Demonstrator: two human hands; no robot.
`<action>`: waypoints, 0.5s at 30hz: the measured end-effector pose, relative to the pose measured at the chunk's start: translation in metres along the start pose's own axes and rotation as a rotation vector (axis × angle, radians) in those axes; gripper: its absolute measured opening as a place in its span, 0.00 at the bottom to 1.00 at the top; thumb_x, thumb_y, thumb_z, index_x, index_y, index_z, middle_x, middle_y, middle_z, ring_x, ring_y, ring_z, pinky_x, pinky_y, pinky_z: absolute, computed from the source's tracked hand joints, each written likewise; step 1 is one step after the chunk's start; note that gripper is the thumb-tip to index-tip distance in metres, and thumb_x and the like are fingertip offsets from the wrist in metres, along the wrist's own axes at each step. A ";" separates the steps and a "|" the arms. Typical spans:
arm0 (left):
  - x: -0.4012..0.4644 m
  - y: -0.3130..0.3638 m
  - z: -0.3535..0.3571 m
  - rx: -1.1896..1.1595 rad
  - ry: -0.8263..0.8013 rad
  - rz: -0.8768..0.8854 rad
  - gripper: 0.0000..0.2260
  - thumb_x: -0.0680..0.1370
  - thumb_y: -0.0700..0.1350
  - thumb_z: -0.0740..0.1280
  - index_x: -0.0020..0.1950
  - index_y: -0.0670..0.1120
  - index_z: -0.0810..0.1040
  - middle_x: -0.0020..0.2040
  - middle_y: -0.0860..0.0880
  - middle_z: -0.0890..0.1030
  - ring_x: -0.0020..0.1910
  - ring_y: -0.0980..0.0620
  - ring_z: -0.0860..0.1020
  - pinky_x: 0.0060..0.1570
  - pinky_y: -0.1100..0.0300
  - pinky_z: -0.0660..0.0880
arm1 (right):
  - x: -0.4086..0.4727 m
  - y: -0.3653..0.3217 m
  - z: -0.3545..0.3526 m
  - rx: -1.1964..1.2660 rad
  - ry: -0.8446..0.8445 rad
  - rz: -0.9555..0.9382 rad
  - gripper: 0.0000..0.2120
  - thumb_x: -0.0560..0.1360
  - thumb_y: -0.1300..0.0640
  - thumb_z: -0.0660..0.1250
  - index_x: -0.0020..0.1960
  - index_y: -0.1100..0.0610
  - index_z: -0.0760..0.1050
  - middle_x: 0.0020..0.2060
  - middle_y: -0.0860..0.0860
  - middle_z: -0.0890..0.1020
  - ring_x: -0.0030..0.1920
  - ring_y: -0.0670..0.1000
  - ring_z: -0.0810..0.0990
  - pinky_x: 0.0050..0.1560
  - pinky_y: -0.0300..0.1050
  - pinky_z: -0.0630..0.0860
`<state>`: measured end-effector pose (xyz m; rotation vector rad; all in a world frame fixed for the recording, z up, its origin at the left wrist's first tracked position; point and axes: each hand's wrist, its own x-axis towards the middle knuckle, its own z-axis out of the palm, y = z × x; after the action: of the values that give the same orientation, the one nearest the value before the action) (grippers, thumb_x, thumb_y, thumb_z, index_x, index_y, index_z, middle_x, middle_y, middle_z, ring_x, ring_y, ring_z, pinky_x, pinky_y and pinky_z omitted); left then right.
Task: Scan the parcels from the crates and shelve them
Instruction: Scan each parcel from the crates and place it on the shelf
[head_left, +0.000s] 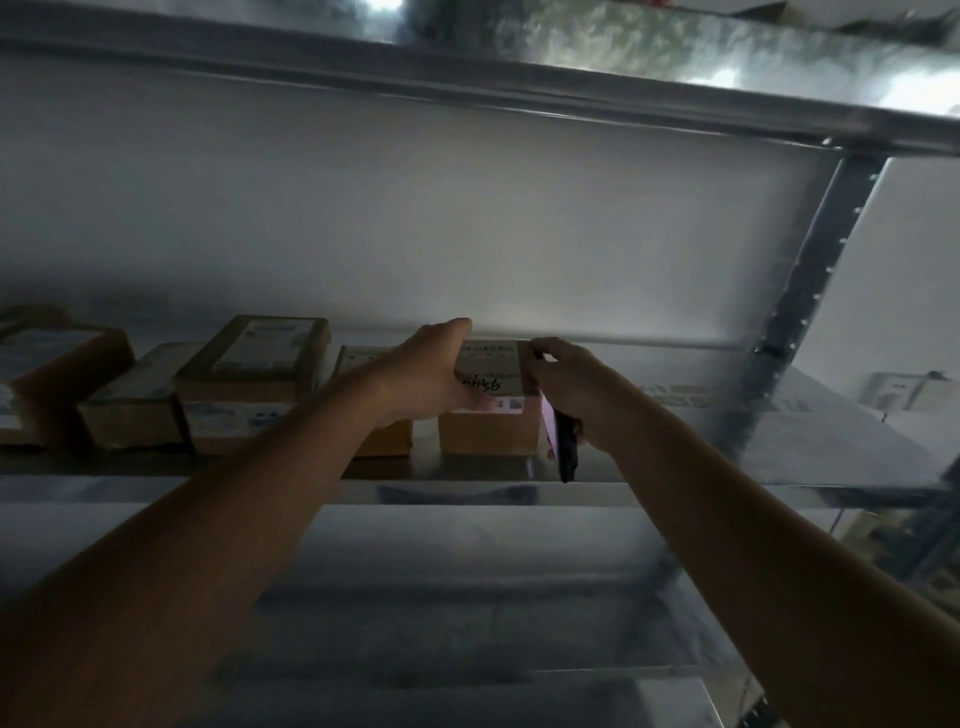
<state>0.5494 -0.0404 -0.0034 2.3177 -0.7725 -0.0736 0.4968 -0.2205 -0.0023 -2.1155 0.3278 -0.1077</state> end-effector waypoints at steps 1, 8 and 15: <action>0.002 -0.002 0.000 0.011 -0.005 -0.003 0.35 0.72 0.49 0.82 0.74 0.46 0.70 0.68 0.47 0.78 0.65 0.47 0.78 0.65 0.43 0.79 | 0.002 -0.001 0.000 -0.023 -0.012 0.022 0.17 0.88 0.56 0.57 0.74 0.49 0.75 0.54 0.56 0.82 0.50 0.57 0.80 0.41 0.46 0.75; 0.006 -0.009 0.000 0.116 -0.036 -0.036 0.28 0.73 0.48 0.82 0.68 0.48 0.72 0.63 0.48 0.80 0.61 0.47 0.78 0.62 0.44 0.80 | 0.007 -0.005 0.005 -0.170 -0.040 0.012 0.21 0.87 0.62 0.57 0.78 0.52 0.73 0.54 0.55 0.79 0.40 0.50 0.73 0.38 0.43 0.70; 0.005 -0.008 0.001 0.159 -0.035 -0.070 0.25 0.76 0.47 0.79 0.69 0.47 0.73 0.63 0.48 0.80 0.61 0.48 0.79 0.63 0.46 0.79 | 0.013 -0.007 0.012 -0.170 -0.054 0.012 0.20 0.86 0.63 0.58 0.76 0.54 0.74 0.56 0.53 0.82 0.45 0.50 0.78 0.41 0.40 0.72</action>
<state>0.5571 -0.0388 -0.0089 2.5007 -0.7378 -0.0864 0.5132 -0.2107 -0.0035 -2.2797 0.3270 -0.0154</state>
